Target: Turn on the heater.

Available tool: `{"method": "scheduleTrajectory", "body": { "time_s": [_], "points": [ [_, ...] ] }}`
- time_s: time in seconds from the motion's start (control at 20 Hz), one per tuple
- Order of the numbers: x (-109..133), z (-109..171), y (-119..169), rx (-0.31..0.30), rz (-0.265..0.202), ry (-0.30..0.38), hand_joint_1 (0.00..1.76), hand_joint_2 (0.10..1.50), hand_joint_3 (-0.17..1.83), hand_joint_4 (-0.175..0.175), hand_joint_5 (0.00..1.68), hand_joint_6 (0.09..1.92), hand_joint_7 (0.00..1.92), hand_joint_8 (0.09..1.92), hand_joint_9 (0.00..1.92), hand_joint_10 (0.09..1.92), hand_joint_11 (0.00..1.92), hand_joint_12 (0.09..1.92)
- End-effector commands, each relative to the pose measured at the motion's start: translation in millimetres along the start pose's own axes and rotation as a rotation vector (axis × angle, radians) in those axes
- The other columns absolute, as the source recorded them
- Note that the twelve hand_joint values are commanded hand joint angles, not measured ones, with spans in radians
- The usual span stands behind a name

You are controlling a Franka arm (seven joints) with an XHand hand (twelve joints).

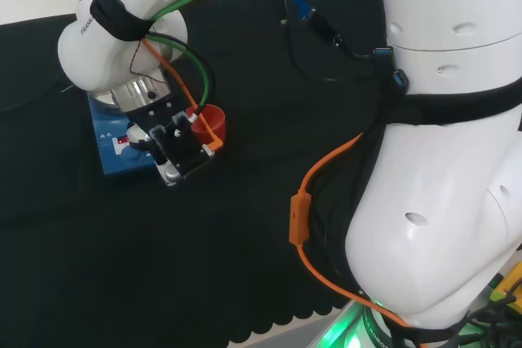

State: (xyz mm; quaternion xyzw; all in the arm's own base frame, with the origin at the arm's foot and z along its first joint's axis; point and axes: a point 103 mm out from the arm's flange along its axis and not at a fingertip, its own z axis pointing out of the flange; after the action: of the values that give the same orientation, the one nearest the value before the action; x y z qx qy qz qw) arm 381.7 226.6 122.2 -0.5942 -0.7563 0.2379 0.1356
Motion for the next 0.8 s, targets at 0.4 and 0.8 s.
{"method": "scheduleTrajectory", "body": {
  "time_s": [0.4,0.8],
  "points": [
    [11.5,2.5,-20.5,-0.009,-0.006,-0.030,1.64,0.49,1.29,-0.046,0.03,0.51,1.80,1.45,1.82,1.43,1.59,1.50],
    [23.3,3.7,-25.1,-0.009,-0.014,-0.052,1.64,0.49,1.29,-0.046,0.03,0.51,1.80,1.45,1.82,1.43,1.59,1.50]
  ]
}}
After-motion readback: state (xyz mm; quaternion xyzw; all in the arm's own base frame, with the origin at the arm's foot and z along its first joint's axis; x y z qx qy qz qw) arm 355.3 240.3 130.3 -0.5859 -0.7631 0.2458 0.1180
